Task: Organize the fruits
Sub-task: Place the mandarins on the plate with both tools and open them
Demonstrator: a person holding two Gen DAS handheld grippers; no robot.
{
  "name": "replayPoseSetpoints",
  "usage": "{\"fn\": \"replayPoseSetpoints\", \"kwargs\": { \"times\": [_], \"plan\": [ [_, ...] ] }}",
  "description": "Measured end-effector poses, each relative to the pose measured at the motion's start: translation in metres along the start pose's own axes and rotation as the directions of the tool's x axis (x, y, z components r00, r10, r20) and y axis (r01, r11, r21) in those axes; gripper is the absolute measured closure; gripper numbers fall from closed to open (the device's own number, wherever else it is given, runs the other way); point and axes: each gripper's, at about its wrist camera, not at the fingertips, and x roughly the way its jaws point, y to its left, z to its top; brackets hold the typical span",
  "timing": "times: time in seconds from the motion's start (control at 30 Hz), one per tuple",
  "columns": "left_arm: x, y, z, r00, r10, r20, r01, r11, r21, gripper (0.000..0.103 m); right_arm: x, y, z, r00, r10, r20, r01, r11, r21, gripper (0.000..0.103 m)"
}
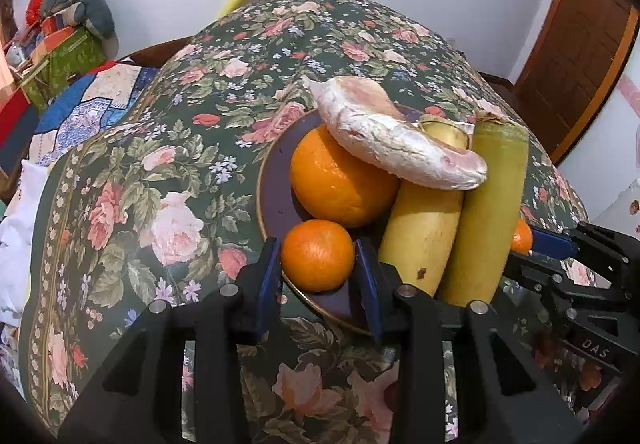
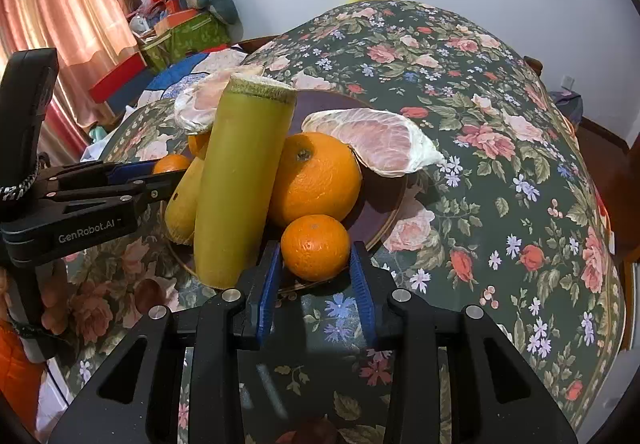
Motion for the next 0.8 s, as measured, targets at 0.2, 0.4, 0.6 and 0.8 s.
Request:
{"fn": "replayPoseSetpoints", "kwargs": {
  "times": [0.2, 0.4, 0.6, 0.8],
  "plan": [
    [-0.003, -0.001, 0.002, 1.000, 0.002, -0.004, -0.002, 1.000, 0.001, 0.064, 0.000, -0.003, 0.002, 1.000, 0.011, -0.006, -0.011, 1.000, 0.023, 0.070],
    [-0.023, -0.001, 0.000, 1.000, 0.011, 0.014, -0.011, 1.000, 0.003, 0.063, -0.013, -0.002, 0.002, 1.000, 0.001, 0.001, -0.001, 1.000, 0.031, 0.069],
    [-0.056, -0.003, -0.003, 0.999, 0.006, 0.047, -0.006, 1.000, 0.002, 0.061, -0.043, 0.004, 0.001, 0.999, -0.011, 0.038, 0.010, 1.000, 0.029, 0.068],
    [-0.097, -0.011, -0.010, 0.996, 0.001, 0.093, -0.002, 1.000, 0.010, 0.057, -0.077, 0.017, -0.004, 0.997, -0.031, 0.073, 0.030, 1.000, 0.004, 0.068]
  ]
}}
